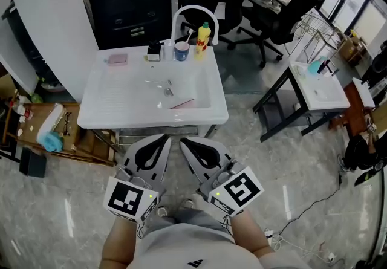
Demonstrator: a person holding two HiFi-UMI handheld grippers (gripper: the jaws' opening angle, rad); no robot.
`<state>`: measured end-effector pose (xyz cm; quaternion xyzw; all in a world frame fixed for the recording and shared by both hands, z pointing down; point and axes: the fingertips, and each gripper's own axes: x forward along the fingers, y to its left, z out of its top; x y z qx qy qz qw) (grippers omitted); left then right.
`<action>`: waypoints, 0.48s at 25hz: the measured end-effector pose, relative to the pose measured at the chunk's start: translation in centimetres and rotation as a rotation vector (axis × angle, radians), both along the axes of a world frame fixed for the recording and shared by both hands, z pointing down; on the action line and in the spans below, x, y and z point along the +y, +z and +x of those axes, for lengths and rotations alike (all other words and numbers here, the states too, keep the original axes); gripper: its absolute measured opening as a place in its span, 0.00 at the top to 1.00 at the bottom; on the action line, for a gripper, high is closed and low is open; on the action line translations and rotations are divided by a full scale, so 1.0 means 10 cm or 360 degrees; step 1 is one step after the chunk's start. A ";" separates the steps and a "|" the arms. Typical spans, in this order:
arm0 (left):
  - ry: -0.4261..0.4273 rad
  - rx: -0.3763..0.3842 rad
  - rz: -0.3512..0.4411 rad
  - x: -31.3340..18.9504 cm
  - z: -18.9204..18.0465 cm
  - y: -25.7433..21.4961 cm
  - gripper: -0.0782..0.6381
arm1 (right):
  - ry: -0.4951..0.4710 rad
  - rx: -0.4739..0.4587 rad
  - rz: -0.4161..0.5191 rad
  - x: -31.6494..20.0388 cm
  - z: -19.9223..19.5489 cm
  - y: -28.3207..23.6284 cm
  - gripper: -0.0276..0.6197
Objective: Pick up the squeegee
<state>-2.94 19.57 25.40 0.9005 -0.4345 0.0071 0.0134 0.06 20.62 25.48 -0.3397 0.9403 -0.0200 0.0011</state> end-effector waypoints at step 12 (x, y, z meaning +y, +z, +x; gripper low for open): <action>-0.0130 -0.0025 -0.0009 -0.05 0.25 0.09 0.87 | -0.0097 -0.0026 -0.0028 -0.03 0.32 0.07 0.95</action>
